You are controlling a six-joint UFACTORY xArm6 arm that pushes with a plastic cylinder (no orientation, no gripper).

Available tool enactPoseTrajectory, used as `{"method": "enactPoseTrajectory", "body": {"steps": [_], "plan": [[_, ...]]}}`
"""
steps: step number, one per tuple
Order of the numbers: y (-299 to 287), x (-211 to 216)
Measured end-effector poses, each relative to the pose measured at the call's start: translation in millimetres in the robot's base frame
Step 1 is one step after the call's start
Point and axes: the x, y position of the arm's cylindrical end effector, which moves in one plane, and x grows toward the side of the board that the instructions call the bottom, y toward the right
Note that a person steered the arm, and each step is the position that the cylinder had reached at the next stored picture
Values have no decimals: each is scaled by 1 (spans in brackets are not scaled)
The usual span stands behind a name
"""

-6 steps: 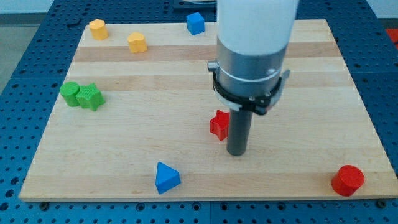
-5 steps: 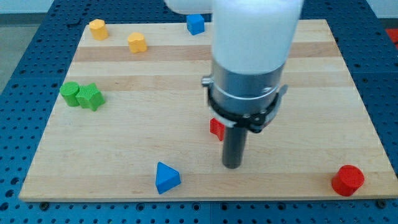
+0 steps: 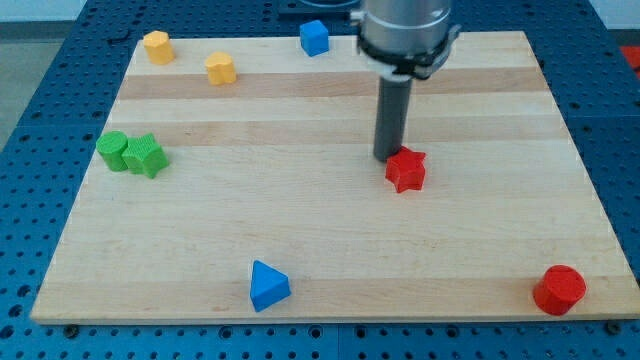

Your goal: Push the red star to the top right

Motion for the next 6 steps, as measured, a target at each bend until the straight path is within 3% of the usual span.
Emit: {"method": "enactPoseTrajectory", "body": {"steps": [1,2,3,4,5,6], "plan": [[-20,-8],[-65,8],[-74,44],[-61,83],[-30,84],[-2,57]]}}
